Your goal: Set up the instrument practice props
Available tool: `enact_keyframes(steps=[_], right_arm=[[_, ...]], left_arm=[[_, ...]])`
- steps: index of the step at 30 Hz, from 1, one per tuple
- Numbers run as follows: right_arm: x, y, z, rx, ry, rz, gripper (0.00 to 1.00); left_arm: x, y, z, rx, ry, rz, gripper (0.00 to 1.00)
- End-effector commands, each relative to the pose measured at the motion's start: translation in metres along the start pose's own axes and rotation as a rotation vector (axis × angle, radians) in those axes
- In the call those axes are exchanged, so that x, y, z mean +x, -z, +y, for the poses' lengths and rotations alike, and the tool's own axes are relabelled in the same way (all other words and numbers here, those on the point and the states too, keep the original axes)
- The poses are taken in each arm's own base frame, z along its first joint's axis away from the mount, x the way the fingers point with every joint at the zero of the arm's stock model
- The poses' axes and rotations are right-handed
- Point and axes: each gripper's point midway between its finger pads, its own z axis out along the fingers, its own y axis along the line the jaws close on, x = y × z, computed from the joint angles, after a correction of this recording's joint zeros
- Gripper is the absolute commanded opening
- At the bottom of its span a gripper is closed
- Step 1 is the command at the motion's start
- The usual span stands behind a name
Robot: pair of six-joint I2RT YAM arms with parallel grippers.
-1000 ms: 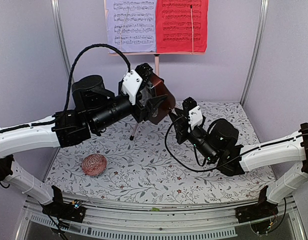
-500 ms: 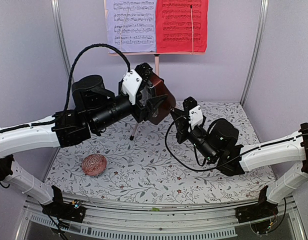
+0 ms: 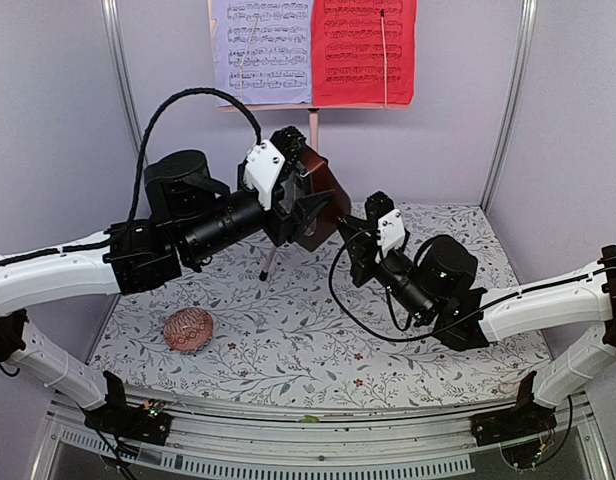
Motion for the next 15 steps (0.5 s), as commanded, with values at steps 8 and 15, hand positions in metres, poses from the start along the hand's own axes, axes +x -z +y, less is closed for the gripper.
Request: enact_keyframes(steps=[8,15], right_arm=[[-0.021,-0.004,0.001,-0.021,-0.103,-0.013,0.00],[-0.023,-0.007,-0.003,-0.102,-0.446,0.094,0.00]], left_arm=[[-0.044,0.010,0.014,-0.047,0.059,-0.148,0.00],[-0.011,0.010,0.017,-0.086,0.133,-0.165,0.00]])
